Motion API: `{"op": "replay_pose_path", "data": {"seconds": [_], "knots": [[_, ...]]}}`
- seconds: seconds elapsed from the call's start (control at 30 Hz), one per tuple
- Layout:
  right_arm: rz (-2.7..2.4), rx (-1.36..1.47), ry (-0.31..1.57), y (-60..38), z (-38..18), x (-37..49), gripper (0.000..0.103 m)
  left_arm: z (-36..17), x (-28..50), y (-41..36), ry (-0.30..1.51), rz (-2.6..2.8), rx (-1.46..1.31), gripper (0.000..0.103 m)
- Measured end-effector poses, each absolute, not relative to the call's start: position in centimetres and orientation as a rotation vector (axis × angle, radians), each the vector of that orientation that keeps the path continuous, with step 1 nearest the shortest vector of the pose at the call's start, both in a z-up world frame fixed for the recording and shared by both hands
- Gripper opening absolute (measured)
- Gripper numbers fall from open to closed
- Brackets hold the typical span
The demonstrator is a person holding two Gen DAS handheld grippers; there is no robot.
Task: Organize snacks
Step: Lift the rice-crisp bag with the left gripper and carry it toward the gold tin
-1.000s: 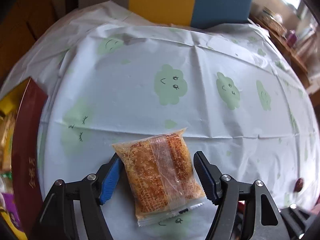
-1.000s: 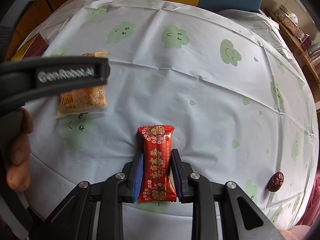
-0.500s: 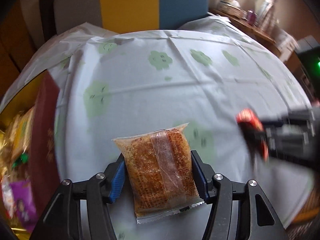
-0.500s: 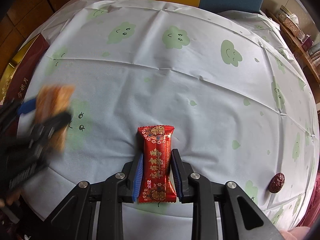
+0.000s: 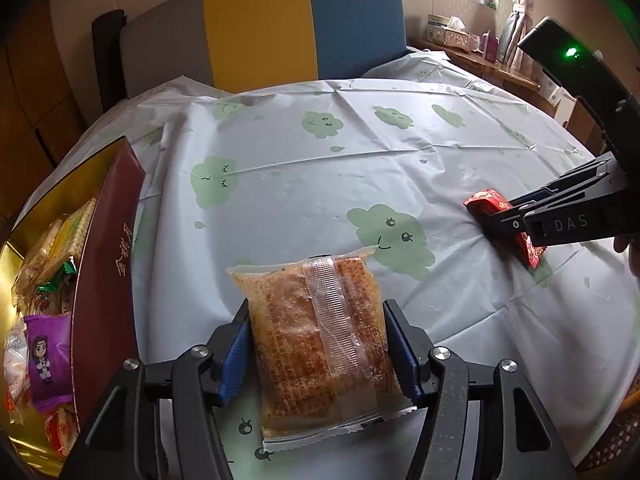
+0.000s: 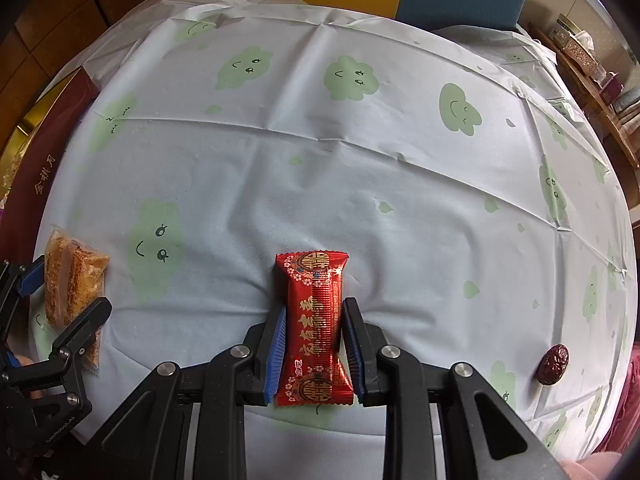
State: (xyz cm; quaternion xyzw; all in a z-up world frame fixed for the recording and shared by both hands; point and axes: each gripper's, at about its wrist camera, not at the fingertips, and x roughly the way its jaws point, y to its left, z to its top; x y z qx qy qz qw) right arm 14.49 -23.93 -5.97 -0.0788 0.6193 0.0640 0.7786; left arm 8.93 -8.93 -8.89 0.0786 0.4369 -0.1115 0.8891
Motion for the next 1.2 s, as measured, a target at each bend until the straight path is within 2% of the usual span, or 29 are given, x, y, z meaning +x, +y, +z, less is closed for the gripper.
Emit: {"op": "replay_pose_path", "data": {"seconds": [0.53,1.2], "knots": [[0.146,-0.192,1.340,-23.9,-5.9,14.6,0.027,-9.2,8.0,-8.7,0.836,-0.232,0.155,0.062],[0.157,-0.210,1.323,-24.0,-5.9,14.4,0.027,-8.5,7.9,-9.2,0.858,-0.213,0.190,0.060]]}}
